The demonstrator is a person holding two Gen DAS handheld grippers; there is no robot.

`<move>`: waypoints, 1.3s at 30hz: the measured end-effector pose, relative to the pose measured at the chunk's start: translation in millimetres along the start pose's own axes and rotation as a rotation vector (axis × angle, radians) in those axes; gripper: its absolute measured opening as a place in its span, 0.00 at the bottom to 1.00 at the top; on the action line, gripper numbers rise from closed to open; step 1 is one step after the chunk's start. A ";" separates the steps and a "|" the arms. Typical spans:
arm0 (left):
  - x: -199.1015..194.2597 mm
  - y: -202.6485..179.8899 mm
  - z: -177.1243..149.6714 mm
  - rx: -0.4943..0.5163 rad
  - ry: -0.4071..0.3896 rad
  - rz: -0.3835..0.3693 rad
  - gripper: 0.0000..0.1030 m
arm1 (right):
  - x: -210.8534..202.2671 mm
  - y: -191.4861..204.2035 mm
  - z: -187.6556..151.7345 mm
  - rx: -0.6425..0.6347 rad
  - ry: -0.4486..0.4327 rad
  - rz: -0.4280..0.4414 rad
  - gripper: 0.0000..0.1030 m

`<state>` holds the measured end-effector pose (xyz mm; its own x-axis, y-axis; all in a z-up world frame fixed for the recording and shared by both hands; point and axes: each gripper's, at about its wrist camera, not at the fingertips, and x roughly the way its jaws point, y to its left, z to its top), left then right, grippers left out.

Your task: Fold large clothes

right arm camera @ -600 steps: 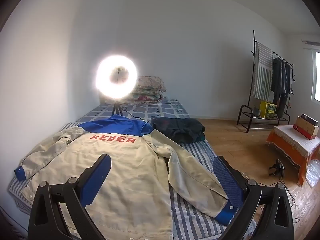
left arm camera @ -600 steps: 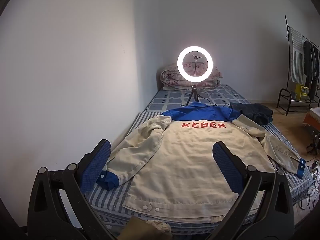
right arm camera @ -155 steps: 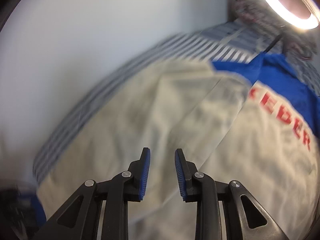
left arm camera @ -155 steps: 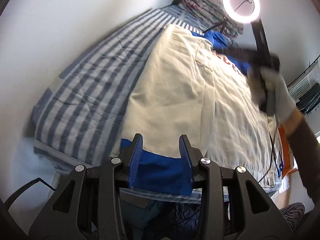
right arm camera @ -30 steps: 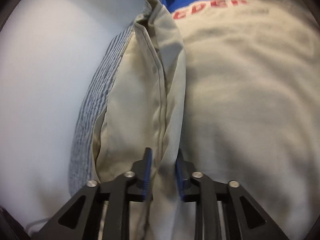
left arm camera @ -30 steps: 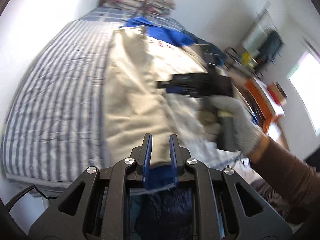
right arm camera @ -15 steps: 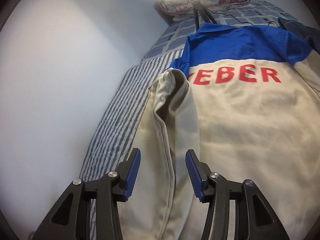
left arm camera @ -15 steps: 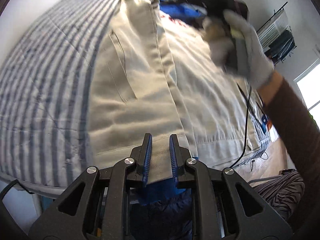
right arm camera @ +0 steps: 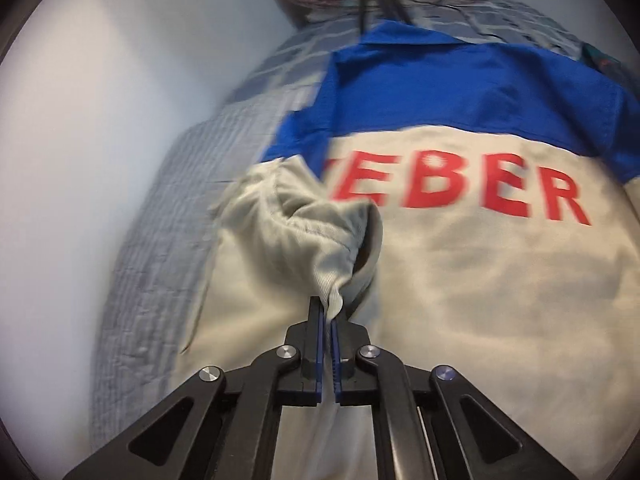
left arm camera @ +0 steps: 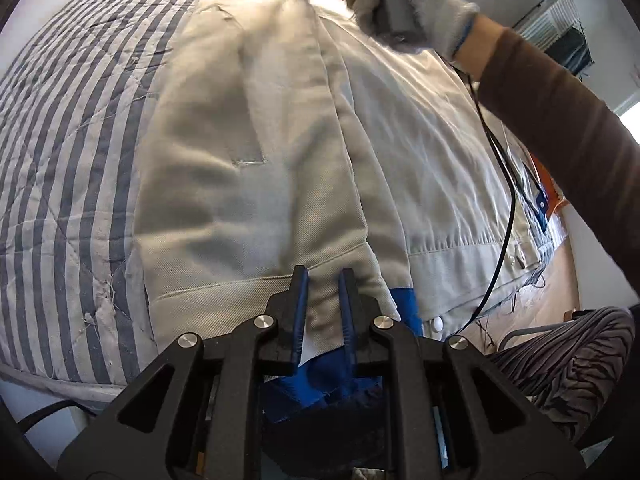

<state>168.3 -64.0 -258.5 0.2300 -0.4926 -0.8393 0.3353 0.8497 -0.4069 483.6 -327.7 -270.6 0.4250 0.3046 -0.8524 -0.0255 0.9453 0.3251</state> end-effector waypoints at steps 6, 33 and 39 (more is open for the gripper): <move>-4.0 -2.5 -1.2 -0.014 -0.009 -0.036 0.14 | -11.4 15.9 -9.6 -0.102 -0.042 -0.050 0.12; -121.6 35.7 -23.1 -0.022 -0.342 0.090 0.15 | -132.4 88.1 -166.9 -0.433 -0.096 0.172 0.32; -130.0 46.8 -16.6 -0.041 -0.344 0.106 0.15 | -221.6 43.8 -197.0 -0.353 -0.226 0.141 0.51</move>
<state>138.9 42.9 -174.4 0.5581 -0.4298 -0.7098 0.2574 0.9029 -0.3444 210.1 -330.9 -148.2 0.5816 0.4370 -0.6861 -0.3877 0.8904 0.2385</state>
